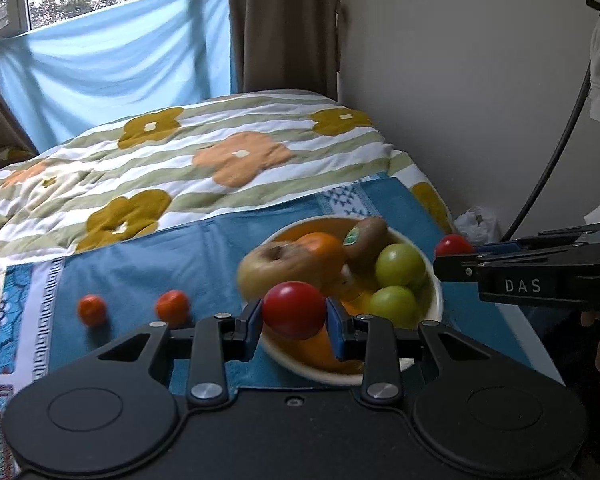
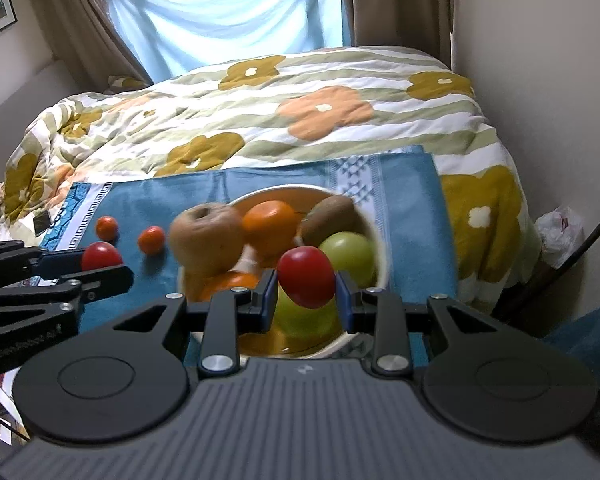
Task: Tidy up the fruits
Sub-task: 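Lower both red tomatoes into the duck bowl and open both tools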
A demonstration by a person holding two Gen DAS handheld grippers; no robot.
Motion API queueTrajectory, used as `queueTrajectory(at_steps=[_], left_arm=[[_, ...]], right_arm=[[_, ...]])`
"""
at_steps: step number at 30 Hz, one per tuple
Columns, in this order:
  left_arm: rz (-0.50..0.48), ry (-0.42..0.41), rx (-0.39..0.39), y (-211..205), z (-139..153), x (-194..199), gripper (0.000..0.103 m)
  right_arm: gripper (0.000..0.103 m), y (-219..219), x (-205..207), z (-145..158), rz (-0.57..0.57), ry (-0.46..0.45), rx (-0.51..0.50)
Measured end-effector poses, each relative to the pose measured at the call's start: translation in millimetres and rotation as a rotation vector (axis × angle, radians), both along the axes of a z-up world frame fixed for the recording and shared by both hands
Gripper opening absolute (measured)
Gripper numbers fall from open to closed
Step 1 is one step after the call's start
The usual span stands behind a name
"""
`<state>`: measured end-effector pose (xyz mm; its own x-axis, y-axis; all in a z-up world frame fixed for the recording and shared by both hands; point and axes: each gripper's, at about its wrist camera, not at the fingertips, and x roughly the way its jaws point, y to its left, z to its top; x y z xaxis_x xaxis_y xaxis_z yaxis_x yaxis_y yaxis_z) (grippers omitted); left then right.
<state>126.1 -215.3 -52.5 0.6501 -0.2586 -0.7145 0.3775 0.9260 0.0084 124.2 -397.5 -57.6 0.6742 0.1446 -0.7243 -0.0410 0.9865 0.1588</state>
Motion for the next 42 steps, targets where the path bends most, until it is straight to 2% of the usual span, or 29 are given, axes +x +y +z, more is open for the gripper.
queueTrajectory(at_steps=[12,21,22,23,24,26,34,42], left_arm=[[-0.037,0.03,0.048,-69.1,-31.3,36.6,0.037],[-0.067,0.035,0.085,-92.7,-48.2,51.8,0.038],[-0.069,0.027,0.089,-94.3,-48.4,51.2,0.04],[-0.069,0.017,0.098,-95.5,-48.1,49.7,0.053],[-0.067,0.007,0.103,-95.9,-47.2,48.0,0.07],[-0.057,-0.015,0.101,-93.7,-43.7,43.8,0.08],[-0.031,-0.025,0.065,-75.2,-29.0,34.2,0.081],[0.031,-0.026,0.044,-46.5,-19.5,24.2,0.081]], right_arm=[[0.046,-48.2,31.3,-17.6,0.004,0.006,0.021],[0.046,-74.8,43.2,-30.2,-0.026,0.017,0.032],[0.046,-76.7,43.7,-31.1,-0.028,0.018,0.032],[0.046,-78.4,43.9,-31.7,-0.03,0.019,0.032],[0.046,-79.9,44.3,-32.3,-0.032,0.02,0.032],[0.046,-82.3,44.4,-33.4,-0.034,0.023,0.034],[0.046,-78.8,45.2,-32.2,-0.022,0.017,0.037],[0.046,-49.4,52.4,-24.8,0.066,-0.006,0.039]])
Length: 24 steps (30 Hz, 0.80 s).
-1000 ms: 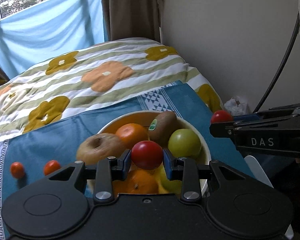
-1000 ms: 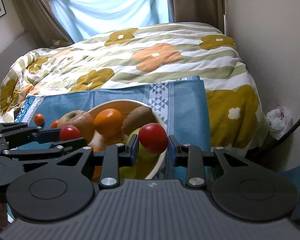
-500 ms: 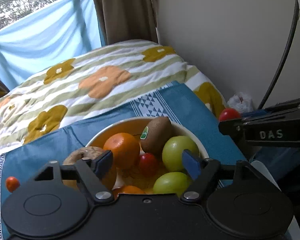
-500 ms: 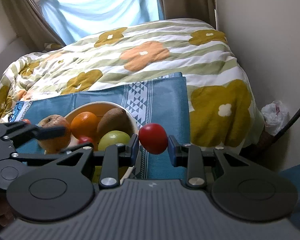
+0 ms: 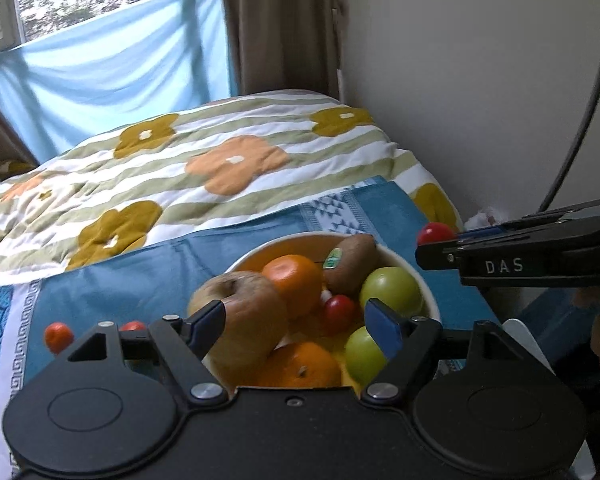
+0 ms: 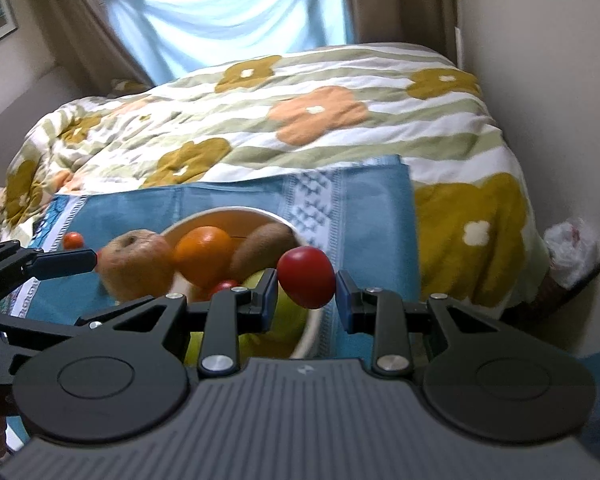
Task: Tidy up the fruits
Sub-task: 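Lower both red tomatoes into the duck bowl and open both tools, then withdraw both tools from the bowl toward the two mandarins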
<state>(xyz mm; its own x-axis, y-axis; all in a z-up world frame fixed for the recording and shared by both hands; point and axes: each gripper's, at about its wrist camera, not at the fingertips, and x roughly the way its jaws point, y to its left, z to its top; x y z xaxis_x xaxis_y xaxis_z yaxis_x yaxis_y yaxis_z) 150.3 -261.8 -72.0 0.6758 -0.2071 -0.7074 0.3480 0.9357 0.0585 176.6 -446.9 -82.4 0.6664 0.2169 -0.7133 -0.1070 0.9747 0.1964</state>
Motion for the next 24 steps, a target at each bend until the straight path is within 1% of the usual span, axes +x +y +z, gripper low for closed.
queueTrajectory(at_steps=[8,15,21,22,23,24], left_arm=[[0.109,0.01,-0.009,39.9,1.0,-9.1,0.081],[0.201,0.011,-0.006,69.4,-1.0,-18.1,0.081],[0.252,0.011,-0.015,84.9,-1.2,-25.0,0.081],[0.259,0.011,-0.018,86.3,-1.0,-26.3,0.081],[0.264,0.012,-0.022,88.6,-0.4,-27.5,0.081],[0.27,0.012,-0.026,90.1,0.4,-29.4,0.081]], right_arm=[[0.046,37.1,12.5,-0.4,0.115,-0.017,0.0],[0.046,63.6,15.3,-17.4,0.195,0.009,-0.011],[0.047,77.6,11.7,-24.3,0.245,0.003,-0.042],[0.051,78.4,9.6,-23.9,0.24,-0.005,-0.055],[0.058,79.4,7.2,-23.2,0.235,-0.012,-0.069],[0.073,80.2,4.9,-22.2,0.23,-0.021,-0.079]])
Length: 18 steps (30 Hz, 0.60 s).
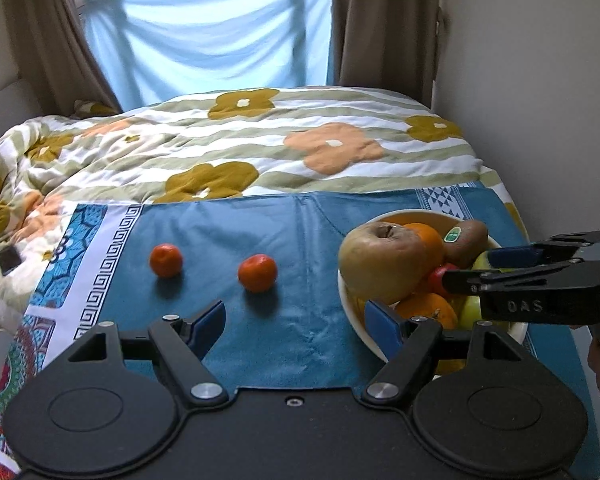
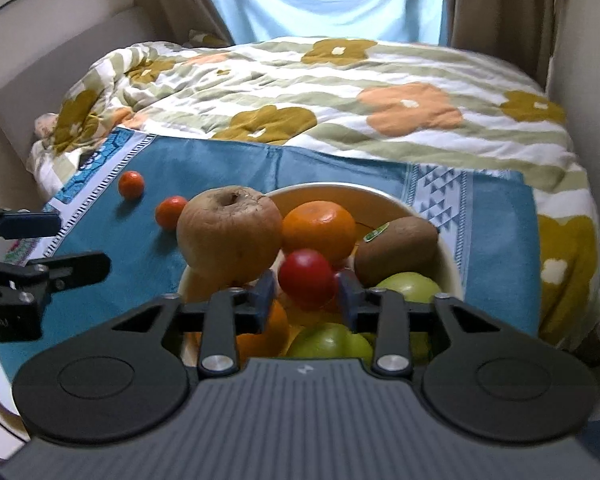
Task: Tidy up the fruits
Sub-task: 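Withdraw both tools from the bowl toward the two mandarins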
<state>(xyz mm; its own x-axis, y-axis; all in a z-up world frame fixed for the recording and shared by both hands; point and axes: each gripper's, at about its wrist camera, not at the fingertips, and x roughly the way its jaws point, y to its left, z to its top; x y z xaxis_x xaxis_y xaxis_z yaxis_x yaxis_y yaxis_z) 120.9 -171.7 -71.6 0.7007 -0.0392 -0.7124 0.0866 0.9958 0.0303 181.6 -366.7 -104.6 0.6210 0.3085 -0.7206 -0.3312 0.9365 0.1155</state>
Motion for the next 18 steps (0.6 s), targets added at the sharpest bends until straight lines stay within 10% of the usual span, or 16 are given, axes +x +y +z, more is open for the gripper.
queueTrajectory(at_steps=[18], left_arm=[[0.078,-0.069,-0.013,33.7,41.6,-42.8,0.082]], right_arm=[[0.086,-12.5,-42.6,43.0,-0.078,-0.015,0.044]])
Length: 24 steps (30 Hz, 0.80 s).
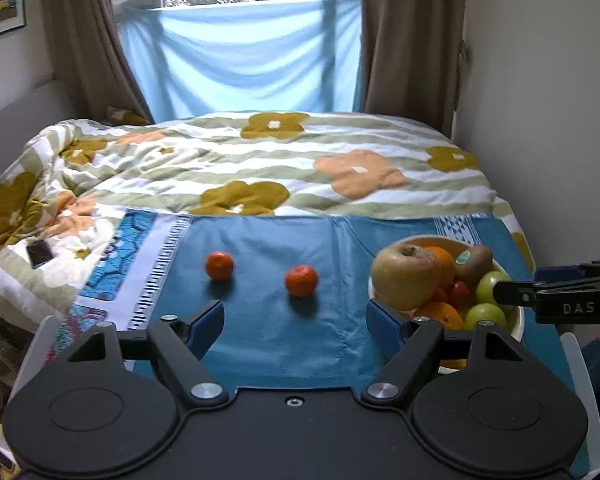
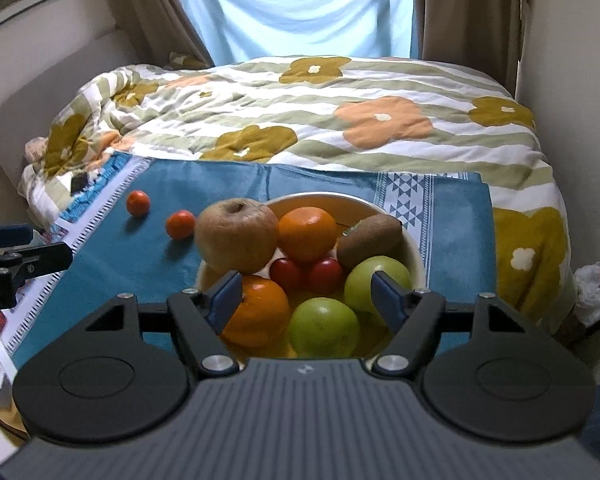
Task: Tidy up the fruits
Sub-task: 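Withdraw both tools from the bowl toward the two mandarins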
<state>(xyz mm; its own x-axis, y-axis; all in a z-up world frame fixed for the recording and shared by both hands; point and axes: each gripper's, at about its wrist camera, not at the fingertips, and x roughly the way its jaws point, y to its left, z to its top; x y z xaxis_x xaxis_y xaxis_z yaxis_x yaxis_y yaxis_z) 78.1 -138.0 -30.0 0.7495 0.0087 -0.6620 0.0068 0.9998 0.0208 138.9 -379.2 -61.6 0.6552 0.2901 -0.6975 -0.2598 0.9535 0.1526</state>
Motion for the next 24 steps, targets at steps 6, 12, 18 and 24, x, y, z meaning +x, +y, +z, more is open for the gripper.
queueTrajectory(at_steps=[6,12,18,24], left_arm=[[0.022,-0.016,0.007,32.0,15.5,-5.4,0.082],[0.005,-0.031,0.036,70.3,25.2,7.5,0.1],[-0.073,-0.016,0.046,105.0,22.6,37.7,0.102],[-0.163,0.028,0.091,135.7,2.1,82.5,0.102]], right_arm=[[0.091,23.0,-7.3,18.3,0.014,-0.001,0.008],[0.103,63.6,-12.4,29.4,-0.002,-0.034,0.013],[0.103,108.6,-5.9,26.5,-0.079,-0.01,0.037],[0.103,151.2,9.0,4.3,-0.145,0.087,0.066]])
